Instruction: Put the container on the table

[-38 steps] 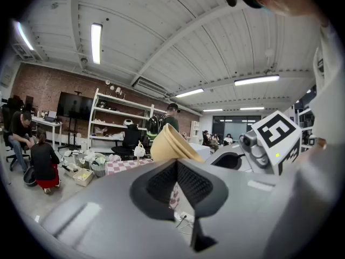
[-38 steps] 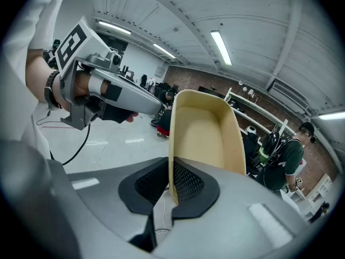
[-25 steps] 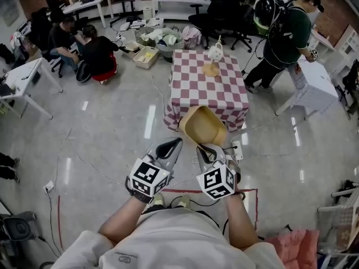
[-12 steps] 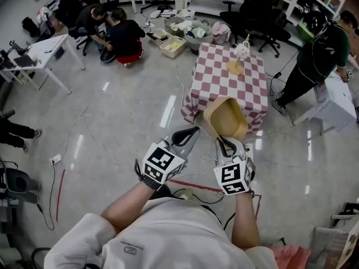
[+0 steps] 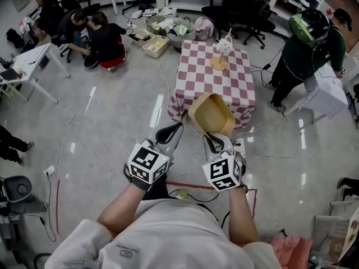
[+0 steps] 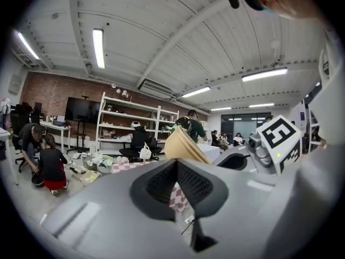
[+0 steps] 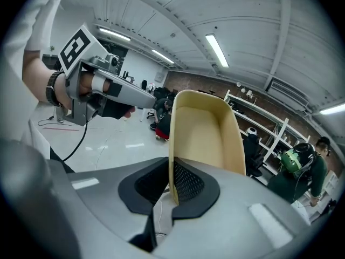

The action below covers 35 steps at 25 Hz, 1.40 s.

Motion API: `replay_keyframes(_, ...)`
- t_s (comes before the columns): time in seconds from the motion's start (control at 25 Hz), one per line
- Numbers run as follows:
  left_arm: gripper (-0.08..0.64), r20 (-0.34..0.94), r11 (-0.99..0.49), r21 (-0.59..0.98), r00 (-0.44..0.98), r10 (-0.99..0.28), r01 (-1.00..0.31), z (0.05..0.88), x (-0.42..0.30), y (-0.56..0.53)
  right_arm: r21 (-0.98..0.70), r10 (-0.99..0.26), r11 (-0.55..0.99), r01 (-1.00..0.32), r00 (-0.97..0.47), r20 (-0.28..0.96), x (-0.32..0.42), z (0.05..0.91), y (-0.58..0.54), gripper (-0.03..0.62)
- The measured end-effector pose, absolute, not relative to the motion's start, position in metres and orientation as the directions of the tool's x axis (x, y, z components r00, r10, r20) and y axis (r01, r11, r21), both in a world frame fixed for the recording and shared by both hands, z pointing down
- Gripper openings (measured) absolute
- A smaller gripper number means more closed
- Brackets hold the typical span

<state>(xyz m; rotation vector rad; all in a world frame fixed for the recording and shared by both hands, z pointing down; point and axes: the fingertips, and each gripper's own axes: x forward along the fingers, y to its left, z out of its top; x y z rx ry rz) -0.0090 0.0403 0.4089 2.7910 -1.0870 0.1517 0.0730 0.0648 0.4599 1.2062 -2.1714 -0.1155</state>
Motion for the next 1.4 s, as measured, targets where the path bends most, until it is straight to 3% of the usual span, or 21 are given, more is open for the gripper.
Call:
replay_keyframes(0.92,0.006,0.168,-0.806,0.134,0.815,-0.554,-0.576,0.438,-0.039,-0.192,0.362,-0.767,0.527,-0.769,-0.246,0.593,0.033,0.504,-0.144,0.026)
replay_keyframes(1.4,0.006,0.185,-0.854,0.159,0.864,-0.467,-0.496,0.453,-0.045,-0.256,0.381,-0.73,0.523,-0.763,-0.17,0.661,0.022,0.536,-0.207,0.026)
